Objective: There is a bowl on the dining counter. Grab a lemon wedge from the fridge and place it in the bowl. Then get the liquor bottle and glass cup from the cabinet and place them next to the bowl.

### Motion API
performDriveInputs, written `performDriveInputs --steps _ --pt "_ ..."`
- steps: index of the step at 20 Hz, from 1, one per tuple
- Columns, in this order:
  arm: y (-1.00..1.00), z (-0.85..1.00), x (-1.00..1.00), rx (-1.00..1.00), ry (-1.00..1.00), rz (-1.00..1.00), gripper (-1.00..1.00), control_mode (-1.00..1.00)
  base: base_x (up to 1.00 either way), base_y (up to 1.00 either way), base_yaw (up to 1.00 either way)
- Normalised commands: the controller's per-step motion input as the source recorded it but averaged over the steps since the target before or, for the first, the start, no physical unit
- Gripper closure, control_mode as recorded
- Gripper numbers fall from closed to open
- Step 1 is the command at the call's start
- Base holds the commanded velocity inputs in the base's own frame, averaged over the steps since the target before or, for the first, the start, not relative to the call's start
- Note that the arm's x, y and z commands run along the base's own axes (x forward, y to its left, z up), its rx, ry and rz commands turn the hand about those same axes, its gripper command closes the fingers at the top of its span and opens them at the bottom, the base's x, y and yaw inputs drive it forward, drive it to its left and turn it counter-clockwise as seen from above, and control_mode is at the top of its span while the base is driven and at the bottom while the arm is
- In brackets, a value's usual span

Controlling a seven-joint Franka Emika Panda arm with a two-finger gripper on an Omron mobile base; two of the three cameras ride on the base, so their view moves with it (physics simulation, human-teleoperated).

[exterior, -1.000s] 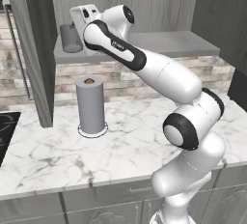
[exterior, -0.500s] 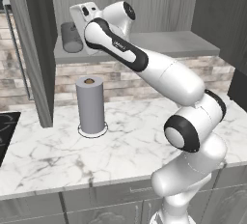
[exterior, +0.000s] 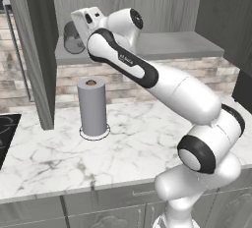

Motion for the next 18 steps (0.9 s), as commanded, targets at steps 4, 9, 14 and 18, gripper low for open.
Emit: performDriveInputs --steps 4,9,14,18 --pt "-0.02 -0.06 -0.52 0.00 -0.14 0.00 1.00 -1.00 0.00 0.00 0.00" --pt "-0.34 0.00 -0.78 0.03 -0.21 0.01 1.00 -1.00 0.00 0.00 0.00" --pt "-0.48 0.00 -0.92 0.08 -0.15 0.00 1.00 -1.00 0.00 0.00 0.00" --pt "-0.52 0.00 -0.84 0.12 -0.01 0.00 1.00 -1.00 0.00 0.00 0.00"
